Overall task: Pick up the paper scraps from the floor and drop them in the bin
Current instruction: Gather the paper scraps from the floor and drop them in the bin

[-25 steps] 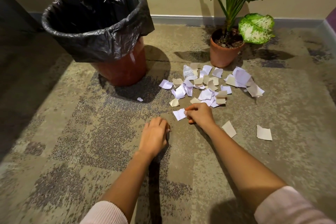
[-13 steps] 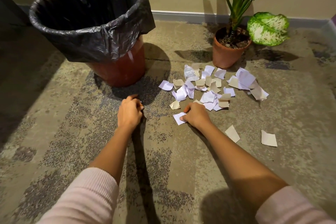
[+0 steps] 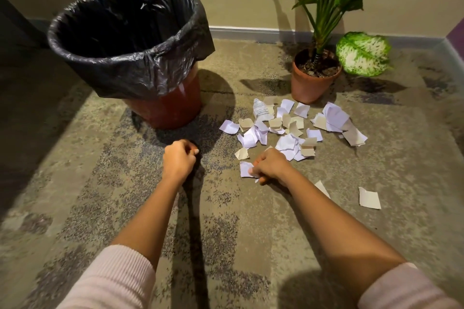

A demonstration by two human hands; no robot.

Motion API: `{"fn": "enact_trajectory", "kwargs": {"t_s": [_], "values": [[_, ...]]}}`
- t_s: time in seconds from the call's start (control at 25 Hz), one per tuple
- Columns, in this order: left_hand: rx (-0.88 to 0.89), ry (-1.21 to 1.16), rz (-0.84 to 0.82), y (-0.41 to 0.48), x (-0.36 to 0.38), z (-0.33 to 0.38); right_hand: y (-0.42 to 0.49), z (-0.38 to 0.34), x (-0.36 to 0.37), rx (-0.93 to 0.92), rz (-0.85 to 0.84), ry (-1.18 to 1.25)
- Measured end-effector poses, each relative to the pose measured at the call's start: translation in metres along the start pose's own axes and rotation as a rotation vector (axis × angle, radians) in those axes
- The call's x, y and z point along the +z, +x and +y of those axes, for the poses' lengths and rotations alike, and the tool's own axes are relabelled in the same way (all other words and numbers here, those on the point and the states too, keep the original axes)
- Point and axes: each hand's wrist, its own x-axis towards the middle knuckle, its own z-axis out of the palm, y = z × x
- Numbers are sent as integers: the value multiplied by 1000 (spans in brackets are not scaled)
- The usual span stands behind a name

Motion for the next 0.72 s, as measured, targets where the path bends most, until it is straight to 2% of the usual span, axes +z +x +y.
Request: {"fn": "enact_trajectory", "kwargs": {"t_s": [0.16,0.36,0.52,0.72], "values": [[50,-182,49,-19,-22,41,-17,-36,-21,17,-51,287],[311,-355,172,-24,-75,133,-45,-127,-64,-106,9,512],[511,-457,368,-10,-137,193,-71,-208,-91,-280,47,566],[432,-435,494,34,-209,198,-83,-301,-89,-458,115,462]]}}
